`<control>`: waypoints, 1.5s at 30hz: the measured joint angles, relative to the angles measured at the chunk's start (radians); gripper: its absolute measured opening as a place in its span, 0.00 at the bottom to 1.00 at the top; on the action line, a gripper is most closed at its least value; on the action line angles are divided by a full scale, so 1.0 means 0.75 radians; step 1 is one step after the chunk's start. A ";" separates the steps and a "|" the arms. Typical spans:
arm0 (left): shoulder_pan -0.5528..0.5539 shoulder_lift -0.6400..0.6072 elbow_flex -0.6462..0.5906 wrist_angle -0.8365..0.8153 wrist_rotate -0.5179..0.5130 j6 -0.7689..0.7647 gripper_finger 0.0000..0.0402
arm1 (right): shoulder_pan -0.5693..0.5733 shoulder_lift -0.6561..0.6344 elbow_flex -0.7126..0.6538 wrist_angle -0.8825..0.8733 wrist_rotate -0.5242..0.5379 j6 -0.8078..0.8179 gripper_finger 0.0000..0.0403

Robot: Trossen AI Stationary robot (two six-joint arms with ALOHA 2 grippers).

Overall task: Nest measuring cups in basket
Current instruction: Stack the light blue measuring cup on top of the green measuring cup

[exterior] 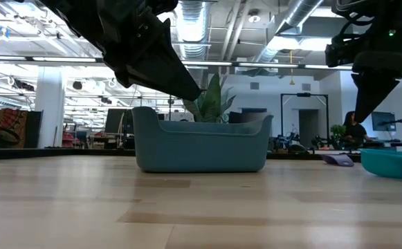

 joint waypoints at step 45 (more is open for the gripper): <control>0.074 0.000 0.001 -0.002 0.022 0.029 0.09 | 0.156 0.007 -0.250 0.423 -0.195 0.152 0.22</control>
